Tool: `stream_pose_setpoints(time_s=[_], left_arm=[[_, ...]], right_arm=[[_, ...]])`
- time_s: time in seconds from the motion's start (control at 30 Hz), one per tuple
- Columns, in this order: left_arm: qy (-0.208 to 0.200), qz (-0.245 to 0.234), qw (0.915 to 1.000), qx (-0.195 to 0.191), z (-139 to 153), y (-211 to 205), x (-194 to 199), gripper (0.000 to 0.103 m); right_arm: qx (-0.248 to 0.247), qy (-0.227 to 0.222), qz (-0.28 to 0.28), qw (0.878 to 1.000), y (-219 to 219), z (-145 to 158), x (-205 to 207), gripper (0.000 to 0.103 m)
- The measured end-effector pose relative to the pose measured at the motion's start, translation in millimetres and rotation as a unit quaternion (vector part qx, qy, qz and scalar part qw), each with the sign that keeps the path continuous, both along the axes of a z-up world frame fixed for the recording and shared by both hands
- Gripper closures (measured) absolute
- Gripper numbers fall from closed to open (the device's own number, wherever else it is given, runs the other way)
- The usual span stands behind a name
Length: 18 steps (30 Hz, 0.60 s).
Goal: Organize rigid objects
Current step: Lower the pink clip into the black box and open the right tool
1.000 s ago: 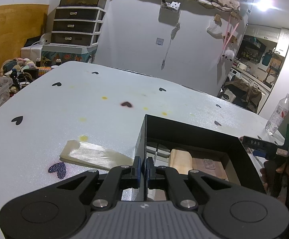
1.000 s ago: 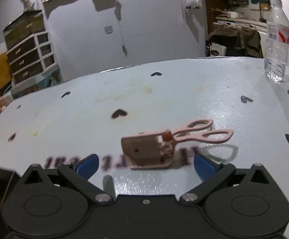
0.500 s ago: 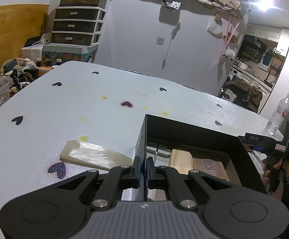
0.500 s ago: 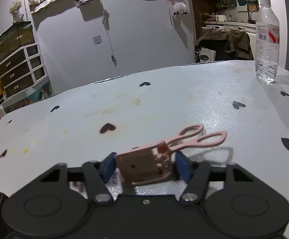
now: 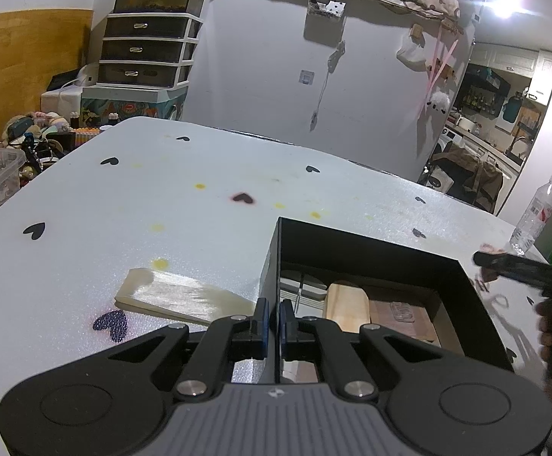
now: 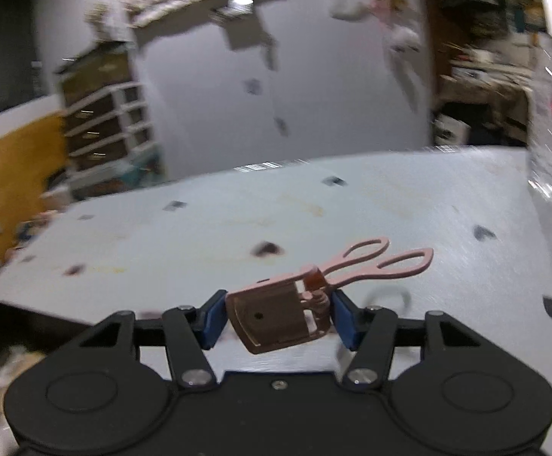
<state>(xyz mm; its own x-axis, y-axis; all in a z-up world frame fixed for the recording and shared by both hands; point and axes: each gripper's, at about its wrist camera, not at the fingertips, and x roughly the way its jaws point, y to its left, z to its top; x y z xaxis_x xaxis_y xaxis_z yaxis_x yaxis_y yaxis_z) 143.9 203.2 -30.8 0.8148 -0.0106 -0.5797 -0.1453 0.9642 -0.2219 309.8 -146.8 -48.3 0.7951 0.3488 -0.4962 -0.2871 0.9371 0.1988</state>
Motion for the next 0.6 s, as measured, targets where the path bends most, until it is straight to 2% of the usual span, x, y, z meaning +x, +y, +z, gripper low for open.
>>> stream_pose_setpoints(time_s=[0.13,0.23,0.4,0.47,0.6], left_arm=[[-0.001,0.002,1.0,-0.001,-0.6,0.8,-0.8,0.098],[-0.001,0.002,1.0,0.0,0.3,-0.1,-1.8,0.098],[-0.001,0.003,1.0,-0.001,0.8,-0.6,-1.6,0.098],[-0.001,0.003,1.0,-0.001,0.8,-0.6,-1.7,0.098],[-0.002,0.003,1.0,-0.003,1.2,0.0,-2.3,0.098]], right_arm=[[-0.003,-0.034,0.086,0.996,10.4,32.4,-33.2,0.044],[-0.009,-0.033,0.143,0.989,21.4,51.6,-53.3,0.044],[-0.017,-0.001,0.234,0.972,44.9,66.7,-80.0,0.044],[-0.01,0.027,0.263,0.964,54.6,67.1,-86.1,0.044],[-0.013,0.086,0.285,0.954,74.8,58.6,-91.4,0.044]])
